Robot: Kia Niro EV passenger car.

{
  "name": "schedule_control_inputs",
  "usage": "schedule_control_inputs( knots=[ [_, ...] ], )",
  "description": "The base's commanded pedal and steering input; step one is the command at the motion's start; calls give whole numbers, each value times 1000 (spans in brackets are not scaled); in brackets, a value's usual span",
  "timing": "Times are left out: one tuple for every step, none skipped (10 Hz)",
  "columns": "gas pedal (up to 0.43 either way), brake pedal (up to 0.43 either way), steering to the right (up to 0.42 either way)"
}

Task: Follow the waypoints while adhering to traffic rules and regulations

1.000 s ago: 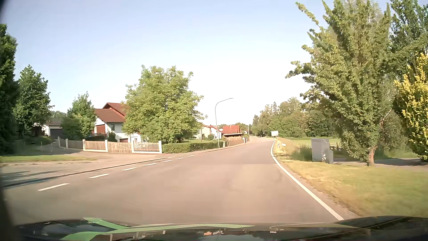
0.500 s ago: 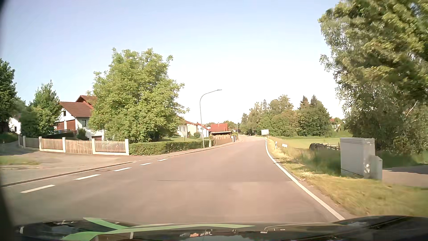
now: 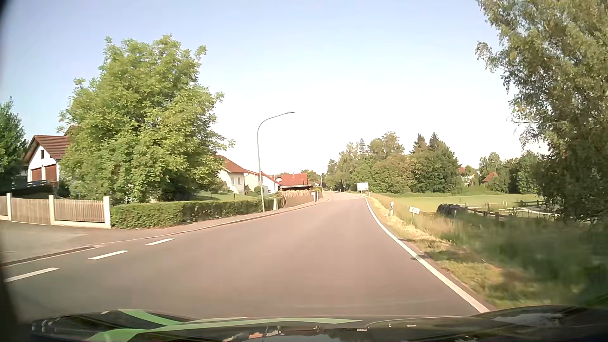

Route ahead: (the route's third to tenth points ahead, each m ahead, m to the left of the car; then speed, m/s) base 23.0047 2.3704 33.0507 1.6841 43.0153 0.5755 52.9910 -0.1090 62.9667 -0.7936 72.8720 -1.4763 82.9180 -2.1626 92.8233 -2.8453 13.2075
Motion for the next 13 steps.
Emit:
schedule_control_inputs(
  knots=[
    [87,0,24],
    [87,0,24],
    [47,0,24],
    [20,0,24],
    [20,0,23],
    [20,0,22],
    [28,0,20],
    [28,0,16],
    [28,0,16],
    [28,0,15],
    [39,0,13],
    [39,0,13],
    [39,0,13]
  ],
)
